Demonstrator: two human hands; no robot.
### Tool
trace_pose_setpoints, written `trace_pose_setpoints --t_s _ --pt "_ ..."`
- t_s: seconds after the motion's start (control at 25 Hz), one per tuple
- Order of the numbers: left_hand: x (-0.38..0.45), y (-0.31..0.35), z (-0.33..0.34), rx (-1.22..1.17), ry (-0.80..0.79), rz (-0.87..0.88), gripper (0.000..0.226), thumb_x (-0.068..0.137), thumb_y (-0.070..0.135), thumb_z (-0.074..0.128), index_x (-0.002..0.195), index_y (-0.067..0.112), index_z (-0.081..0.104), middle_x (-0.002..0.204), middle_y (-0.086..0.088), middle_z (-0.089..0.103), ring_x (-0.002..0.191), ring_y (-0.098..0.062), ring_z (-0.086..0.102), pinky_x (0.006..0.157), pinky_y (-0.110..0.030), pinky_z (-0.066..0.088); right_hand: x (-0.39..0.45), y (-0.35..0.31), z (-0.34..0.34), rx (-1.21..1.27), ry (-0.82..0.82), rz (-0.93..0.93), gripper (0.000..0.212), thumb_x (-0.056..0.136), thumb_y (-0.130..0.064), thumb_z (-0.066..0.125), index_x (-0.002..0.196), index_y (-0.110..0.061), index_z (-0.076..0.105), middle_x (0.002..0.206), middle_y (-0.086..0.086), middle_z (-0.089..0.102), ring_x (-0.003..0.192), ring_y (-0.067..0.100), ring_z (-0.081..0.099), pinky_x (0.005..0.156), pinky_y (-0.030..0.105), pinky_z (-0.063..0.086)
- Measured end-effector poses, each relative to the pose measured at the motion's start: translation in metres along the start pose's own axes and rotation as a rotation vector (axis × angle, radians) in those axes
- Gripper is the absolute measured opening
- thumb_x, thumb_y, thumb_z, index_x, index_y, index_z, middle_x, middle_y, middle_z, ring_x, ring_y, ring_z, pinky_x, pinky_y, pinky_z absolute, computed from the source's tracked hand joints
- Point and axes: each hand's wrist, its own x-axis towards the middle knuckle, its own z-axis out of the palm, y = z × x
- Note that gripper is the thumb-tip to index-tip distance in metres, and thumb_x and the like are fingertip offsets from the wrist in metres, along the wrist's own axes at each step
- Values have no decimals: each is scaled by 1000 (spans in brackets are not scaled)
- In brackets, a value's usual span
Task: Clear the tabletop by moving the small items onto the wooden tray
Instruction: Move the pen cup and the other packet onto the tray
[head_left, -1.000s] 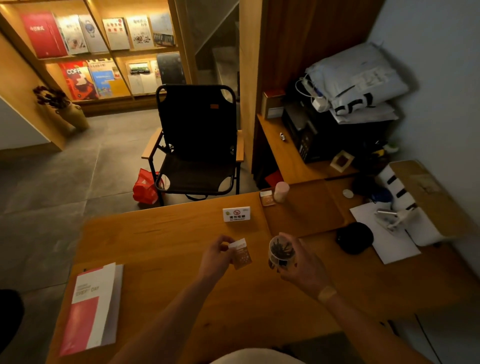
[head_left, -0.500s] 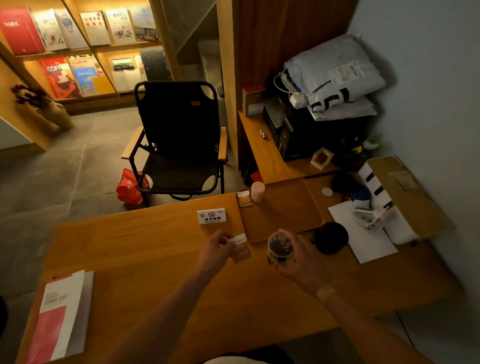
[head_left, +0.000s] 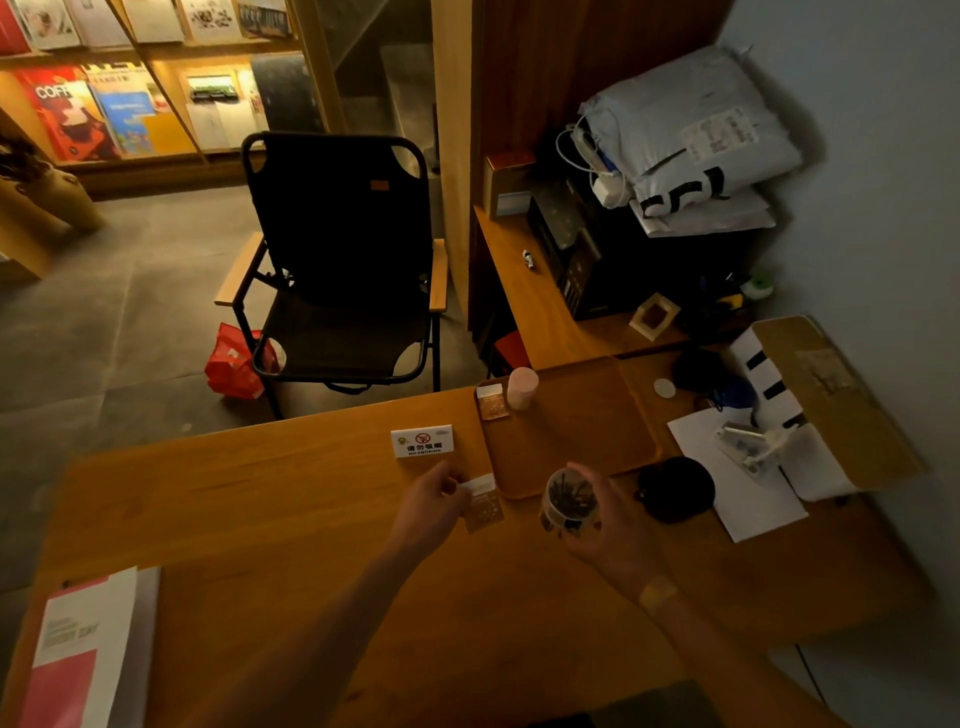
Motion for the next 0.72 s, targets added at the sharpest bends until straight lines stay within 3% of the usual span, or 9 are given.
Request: trace_pose_setpoints --t_s 0.2,0.44,0.72 --pt "18 1 5 57 6 11 6 95 18 57 95 24 56 93 9 58 82 -3 58 59 -15 41 19 6 1 38 -22 5 85 75 -24 80 143 -39 31 144 -3 42 131 17 44 96 32 53" --pt "43 15 31 115 27 42 8 96 19 56 103 24 56 95 12 53 78 -3 55 50 -13 44 51 24 -13 69 -61 1 84 76 -21 79 143 -39 31 146 -2 40 133 16 42 96 25 47" --pt "85 31 87 101 6 14 15 97 18 53 110 23 55 105 6 58 88 -8 62 62 -19 51 100 68 -45 56 -89 -28 81 77 -18 79 144 -32 34 143 4 42 133 21 43 93 24 47"
